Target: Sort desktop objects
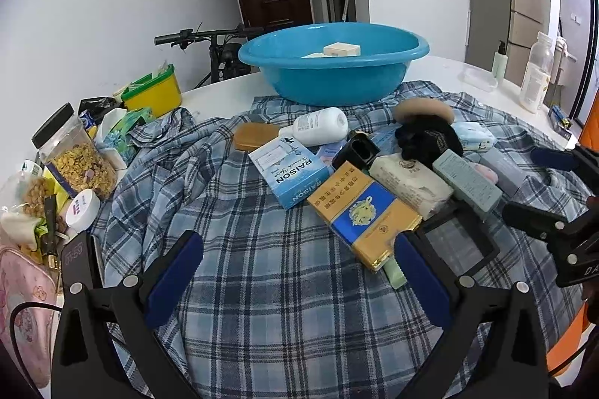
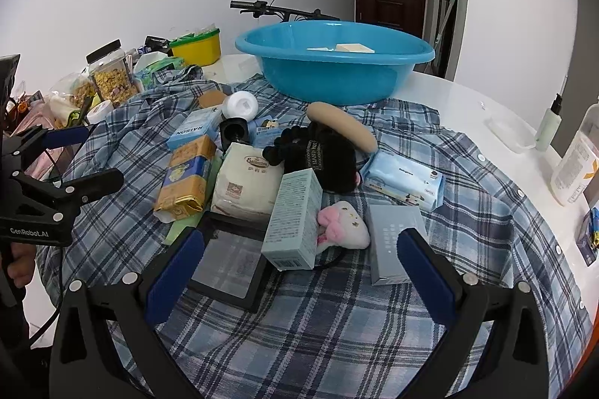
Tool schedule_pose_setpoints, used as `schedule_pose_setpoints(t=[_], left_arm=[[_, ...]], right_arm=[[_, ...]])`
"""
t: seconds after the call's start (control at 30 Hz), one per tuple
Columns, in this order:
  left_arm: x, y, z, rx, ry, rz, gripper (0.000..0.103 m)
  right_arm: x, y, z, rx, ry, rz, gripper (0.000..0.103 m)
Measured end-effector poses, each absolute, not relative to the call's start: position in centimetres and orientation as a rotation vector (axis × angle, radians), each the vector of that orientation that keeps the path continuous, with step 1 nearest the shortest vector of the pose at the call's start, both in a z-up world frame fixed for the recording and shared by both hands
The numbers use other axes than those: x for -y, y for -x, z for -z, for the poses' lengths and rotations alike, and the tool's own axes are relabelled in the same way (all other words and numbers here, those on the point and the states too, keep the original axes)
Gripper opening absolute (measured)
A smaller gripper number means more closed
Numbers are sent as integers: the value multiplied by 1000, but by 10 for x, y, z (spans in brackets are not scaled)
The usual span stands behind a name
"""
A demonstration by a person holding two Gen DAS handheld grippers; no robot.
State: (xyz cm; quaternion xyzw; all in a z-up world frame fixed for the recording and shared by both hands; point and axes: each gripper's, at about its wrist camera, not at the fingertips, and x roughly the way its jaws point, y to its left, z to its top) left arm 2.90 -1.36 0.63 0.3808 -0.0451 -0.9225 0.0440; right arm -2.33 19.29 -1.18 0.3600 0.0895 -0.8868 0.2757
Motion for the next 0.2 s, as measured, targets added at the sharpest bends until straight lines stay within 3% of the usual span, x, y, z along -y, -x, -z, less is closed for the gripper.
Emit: schedule_pose_setpoints(t=[0.2], left_arm=[[12, -31, -9, 113, -1150, 2863, 103]], right_arm=[[-193, 23, 12, -238, -967, 2388, 103]])
